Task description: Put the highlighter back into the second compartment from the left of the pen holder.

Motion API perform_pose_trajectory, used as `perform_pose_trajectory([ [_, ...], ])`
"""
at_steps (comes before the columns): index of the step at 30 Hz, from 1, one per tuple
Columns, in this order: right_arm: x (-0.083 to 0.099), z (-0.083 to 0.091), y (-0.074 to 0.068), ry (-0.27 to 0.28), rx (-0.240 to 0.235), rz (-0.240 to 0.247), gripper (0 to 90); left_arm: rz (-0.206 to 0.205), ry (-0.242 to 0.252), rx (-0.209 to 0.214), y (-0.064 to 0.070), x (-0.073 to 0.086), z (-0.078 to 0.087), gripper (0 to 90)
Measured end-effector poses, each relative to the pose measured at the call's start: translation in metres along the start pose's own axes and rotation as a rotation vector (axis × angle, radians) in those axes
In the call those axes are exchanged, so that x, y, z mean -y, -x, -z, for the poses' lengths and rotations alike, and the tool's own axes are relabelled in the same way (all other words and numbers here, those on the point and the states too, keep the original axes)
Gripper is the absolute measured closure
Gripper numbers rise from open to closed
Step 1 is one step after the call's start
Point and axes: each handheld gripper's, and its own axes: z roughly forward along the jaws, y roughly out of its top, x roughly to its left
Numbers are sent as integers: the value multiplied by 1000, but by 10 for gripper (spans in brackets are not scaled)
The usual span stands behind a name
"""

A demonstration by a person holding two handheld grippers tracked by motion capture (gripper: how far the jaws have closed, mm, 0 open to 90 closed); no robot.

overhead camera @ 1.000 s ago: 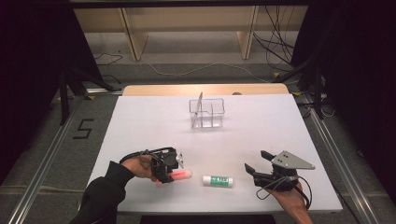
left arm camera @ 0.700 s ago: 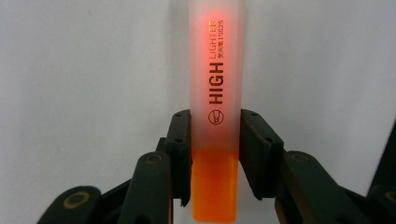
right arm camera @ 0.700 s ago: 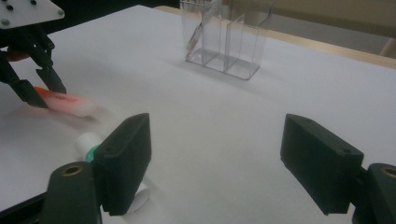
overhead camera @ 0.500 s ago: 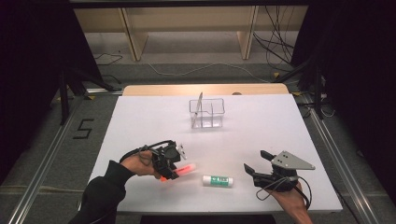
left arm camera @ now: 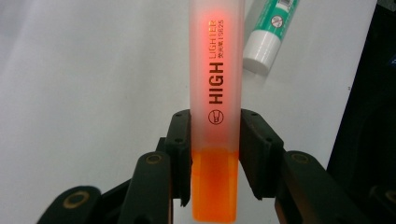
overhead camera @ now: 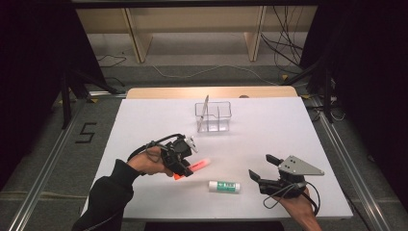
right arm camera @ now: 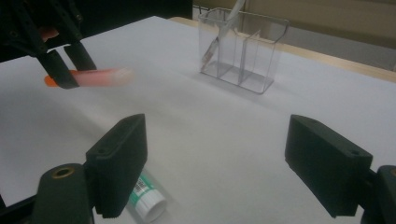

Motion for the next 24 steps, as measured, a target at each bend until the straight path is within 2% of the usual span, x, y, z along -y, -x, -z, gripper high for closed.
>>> perform_pose_trajectory([
  [3,-1,0,-2,-1,-9,4,205,-9,-2,13,1,-6,0,661],
  [10,-5,-1,-7,-13,-26,18,176,-31,-13,14,1,-18,-2,661],
  [11,-5,-1,-7,-9,-26,24,171,-24,-8,13,2,-19,-3,661],
  [15,-6,-3,-9,-10,-45,26,161,-40,-17,39,2,-23,-2,661],
  [20,-8,-4,-13,-16,-53,70,161,-43,-32,55,2,-26,-3,661],
  [22,-9,-5,-15,-24,-58,67,161,-50,-43,62,2,-28,-3,661],
  [24,-9,-7,-17,-23,-62,84,161,-59,-56,67,3,-29,-3,661],
])
